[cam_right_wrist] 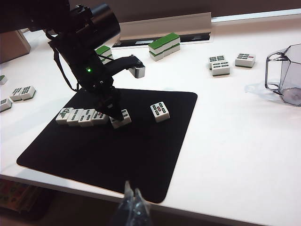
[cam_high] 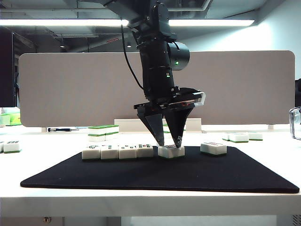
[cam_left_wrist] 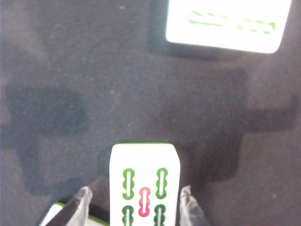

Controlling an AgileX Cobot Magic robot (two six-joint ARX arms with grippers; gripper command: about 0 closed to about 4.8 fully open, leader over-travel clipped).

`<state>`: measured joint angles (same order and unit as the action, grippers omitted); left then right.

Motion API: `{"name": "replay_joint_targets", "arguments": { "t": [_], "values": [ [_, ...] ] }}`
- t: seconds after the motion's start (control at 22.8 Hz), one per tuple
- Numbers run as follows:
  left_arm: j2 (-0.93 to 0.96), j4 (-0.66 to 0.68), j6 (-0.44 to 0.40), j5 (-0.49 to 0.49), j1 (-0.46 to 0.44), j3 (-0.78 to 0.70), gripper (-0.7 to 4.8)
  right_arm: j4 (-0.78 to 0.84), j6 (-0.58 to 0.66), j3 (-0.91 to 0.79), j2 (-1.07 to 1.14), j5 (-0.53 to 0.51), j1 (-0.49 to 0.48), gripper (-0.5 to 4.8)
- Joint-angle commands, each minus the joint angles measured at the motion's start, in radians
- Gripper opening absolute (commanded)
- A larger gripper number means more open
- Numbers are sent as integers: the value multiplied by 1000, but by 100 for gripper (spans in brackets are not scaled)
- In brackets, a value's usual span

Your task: Align six mahjong tiles in a row on the table.

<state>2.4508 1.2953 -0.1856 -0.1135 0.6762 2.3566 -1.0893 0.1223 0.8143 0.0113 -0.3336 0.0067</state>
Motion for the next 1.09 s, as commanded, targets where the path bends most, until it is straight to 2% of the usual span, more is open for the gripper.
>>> {"name": "replay_joint_targets", "arguments": {
  "t": [0.04, 0.31, 0.35, 0.39, 0.48, 0.66, 0.7, 0.88, 0.96, 1.09],
  "values": [
    [0, -10, 61, -3, 3, 2, 241, 18, 0, 2, -11, 2, 1, -1],
    [23, -22, 179, 6, 8, 2, 235, 24, 0, 2, -11, 2, 2, -1],
    [23, -23, 208, 6, 8, 2, 203, 24, 0, 2, -11, 2, 1, -1],
    [23, -23, 232, 5, 8, 2, 125, 24, 0, 2, -11, 2, 1, -1],
    [23, -18, 301, 5, 8, 2, 114, 24, 0, 2, -11, 2, 1, -1],
    [22, -9, 704, -3, 8, 3, 115, 24, 0, 2, -11, 1, 1, -1],
    [22, -10, 744, -3, 8, 3, 115, 24, 0, 2, -11, 1, 2, -1],
    [22, -31, 803, 24, 8, 3, 116, 24, 0, 2, -11, -2, 2, -1],
    [22, -33, 803, 25, 5, 4, 116, 24, 0, 2, -11, -2, 1, -1],
    [22, -40, 803, 77, 4, 4, 116, 24, 0, 2, -11, -2, 2, -1]
  ]
}}
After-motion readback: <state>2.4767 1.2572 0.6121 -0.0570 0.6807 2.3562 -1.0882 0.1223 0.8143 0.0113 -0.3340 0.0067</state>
